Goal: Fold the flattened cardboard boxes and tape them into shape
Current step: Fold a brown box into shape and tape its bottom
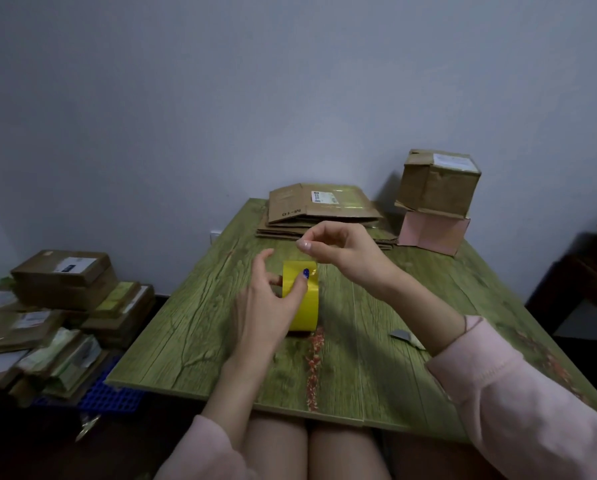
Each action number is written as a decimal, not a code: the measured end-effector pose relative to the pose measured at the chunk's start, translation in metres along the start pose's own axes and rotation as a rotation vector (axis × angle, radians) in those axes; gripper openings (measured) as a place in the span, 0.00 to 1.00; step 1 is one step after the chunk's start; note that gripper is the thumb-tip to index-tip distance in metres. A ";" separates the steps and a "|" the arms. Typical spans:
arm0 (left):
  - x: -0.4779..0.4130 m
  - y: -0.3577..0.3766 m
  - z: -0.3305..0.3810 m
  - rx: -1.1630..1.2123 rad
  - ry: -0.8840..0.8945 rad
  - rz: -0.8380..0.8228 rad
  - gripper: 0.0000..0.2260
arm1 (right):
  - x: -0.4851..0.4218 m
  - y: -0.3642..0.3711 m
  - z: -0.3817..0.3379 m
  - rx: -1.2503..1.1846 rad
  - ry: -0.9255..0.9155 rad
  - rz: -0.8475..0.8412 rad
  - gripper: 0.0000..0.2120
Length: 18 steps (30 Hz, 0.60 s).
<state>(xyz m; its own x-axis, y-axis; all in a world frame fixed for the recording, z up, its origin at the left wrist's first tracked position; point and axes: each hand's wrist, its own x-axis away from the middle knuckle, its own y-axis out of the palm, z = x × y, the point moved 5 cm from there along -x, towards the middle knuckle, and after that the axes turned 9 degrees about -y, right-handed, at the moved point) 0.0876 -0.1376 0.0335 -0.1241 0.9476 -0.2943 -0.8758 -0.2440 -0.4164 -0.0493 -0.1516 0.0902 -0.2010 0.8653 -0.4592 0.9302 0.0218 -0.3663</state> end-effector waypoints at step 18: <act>-0.028 -0.024 0.020 0.349 0.096 -0.237 0.19 | 0.004 -0.005 0.001 -0.217 0.375 0.043 0.15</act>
<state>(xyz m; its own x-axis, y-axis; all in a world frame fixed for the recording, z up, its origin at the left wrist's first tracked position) 0.1026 -0.1542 0.0693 0.1294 0.9416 -0.3110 -0.9821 0.0784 -0.1714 -0.0552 -0.1486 0.0897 -0.0728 0.9889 -0.1294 0.9864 0.0522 -0.1560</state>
